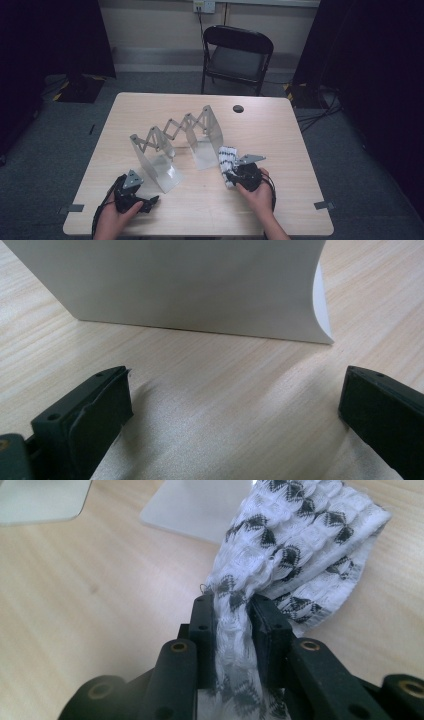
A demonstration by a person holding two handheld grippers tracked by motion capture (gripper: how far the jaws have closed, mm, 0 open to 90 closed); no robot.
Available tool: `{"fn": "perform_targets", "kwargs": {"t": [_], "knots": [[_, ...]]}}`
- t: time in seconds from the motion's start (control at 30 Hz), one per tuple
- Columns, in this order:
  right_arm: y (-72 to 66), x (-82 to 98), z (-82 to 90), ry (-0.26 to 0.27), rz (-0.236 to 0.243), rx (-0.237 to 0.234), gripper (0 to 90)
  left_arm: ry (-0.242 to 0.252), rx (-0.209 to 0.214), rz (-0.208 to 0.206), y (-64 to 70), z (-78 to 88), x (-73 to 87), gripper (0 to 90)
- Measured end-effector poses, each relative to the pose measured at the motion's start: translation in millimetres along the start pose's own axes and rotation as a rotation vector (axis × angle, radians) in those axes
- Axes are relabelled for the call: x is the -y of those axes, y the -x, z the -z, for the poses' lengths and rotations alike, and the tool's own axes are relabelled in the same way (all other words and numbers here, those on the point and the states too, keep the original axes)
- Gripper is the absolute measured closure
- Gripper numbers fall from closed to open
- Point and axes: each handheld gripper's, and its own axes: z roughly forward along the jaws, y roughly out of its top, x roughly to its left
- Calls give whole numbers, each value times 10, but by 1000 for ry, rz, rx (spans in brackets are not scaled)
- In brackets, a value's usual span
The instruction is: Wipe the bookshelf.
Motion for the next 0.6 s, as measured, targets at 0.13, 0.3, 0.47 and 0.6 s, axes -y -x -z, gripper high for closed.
{"fn": "perform_targets", "kwargs": {"t": [0.13,0.3,0.47,0.6], "knots": [[-46,112,103,2,16,-21,724,1,-1,2,2,-1,0,2],[-48,151,181,-21,-19,-40,592,4,-1,9,10,-2,2,2],[-39,60,287,22,-21,20,477,4,-1,9,9,-3,2,2],[0,-78,263,55,-53,44,474,4,-1,9,10,-3,2,2]]}}
